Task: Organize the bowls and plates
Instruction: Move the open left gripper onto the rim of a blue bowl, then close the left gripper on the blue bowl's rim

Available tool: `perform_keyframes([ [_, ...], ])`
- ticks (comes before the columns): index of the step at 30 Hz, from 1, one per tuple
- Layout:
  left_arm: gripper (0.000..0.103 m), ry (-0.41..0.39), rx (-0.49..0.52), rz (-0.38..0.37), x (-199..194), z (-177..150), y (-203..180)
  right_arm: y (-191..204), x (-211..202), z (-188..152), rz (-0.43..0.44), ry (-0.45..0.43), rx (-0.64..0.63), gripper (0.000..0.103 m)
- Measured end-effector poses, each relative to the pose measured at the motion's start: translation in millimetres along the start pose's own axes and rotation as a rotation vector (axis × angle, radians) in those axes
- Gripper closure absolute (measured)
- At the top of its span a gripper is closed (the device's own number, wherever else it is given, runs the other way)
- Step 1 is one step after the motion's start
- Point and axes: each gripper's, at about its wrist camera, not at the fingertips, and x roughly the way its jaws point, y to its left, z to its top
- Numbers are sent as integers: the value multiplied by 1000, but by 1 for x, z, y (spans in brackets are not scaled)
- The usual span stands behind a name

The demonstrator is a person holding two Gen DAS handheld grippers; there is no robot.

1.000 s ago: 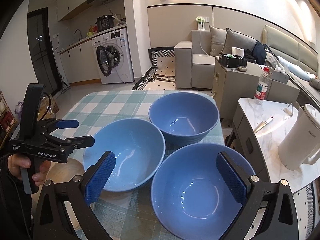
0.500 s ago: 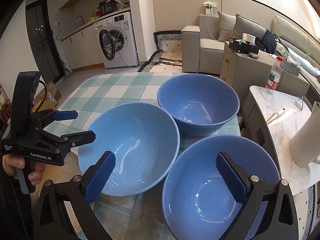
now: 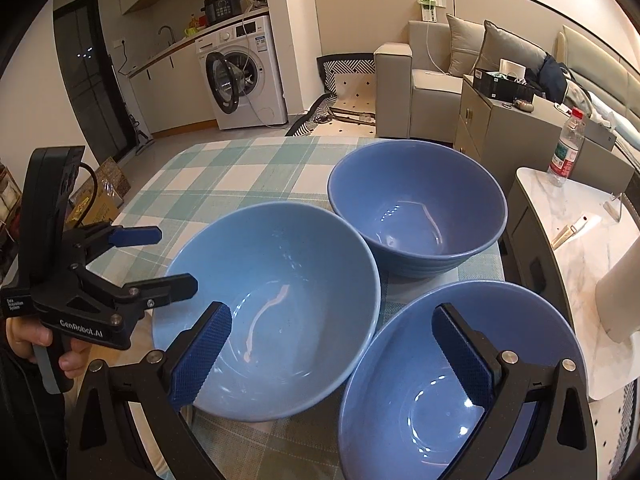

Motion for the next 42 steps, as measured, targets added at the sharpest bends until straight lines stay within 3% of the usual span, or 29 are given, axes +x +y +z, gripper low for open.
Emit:
perform_keyframes([
  [9, 4, -5, 7, 12, 3, -2, 0, -3, 10, 5, 29, 4, 17, 1],
  [11, 12, 5, 3, 0, 5, -3, 0, -2, 11, 5, 36, 3, 12, 1],
  [19, 22, 28, 21, -23, 9, -9, -6, 5, 16, 6, 55, 6, 10, 4],
  [26, 40, 40, 30, -50, 8, -14, -10, 8, 18, 5, 64, 18, 10, 14],
  [37, 61, 36, 45, -90, 6, -16, -14, 9, 16, 3, 59, 19, 6, 17],
  [42, 69, 35, 55, -101, 5, -17, -18, 10, 15, 2, 47, 19, 3, 22],
])
